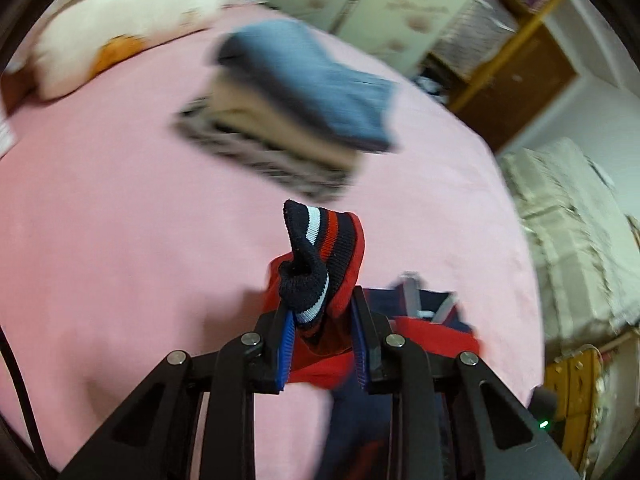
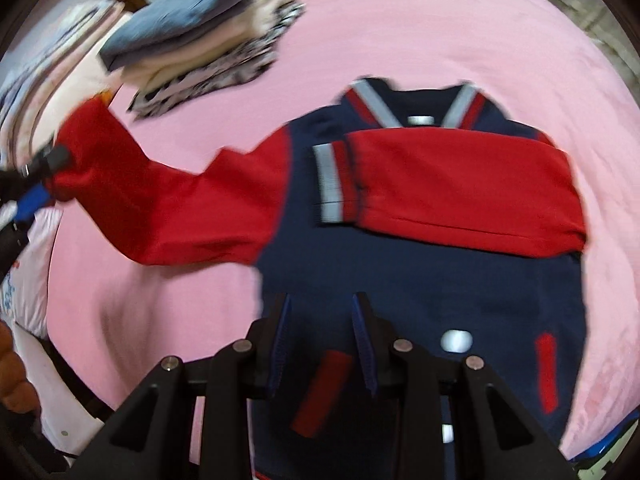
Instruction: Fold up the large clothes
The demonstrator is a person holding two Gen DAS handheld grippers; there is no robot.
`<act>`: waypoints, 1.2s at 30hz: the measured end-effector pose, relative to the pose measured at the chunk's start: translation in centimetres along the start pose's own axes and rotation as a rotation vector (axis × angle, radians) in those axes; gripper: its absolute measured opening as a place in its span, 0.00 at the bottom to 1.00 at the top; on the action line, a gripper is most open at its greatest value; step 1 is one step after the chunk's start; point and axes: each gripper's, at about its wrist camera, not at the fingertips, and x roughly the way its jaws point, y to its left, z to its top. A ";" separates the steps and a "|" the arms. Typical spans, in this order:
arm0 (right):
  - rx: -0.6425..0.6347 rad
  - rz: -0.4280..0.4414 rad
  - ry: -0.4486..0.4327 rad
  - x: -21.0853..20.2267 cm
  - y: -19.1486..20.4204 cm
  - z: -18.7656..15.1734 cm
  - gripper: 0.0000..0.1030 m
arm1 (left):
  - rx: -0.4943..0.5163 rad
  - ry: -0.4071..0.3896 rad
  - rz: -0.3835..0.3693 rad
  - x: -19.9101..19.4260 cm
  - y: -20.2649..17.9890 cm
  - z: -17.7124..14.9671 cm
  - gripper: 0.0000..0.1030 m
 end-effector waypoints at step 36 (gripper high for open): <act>0.131 0.051 0.026 1.1 -17.1 1.5 0.42 | 0.108 0.189 0.178 8.3 -6.1 -8.6 0.54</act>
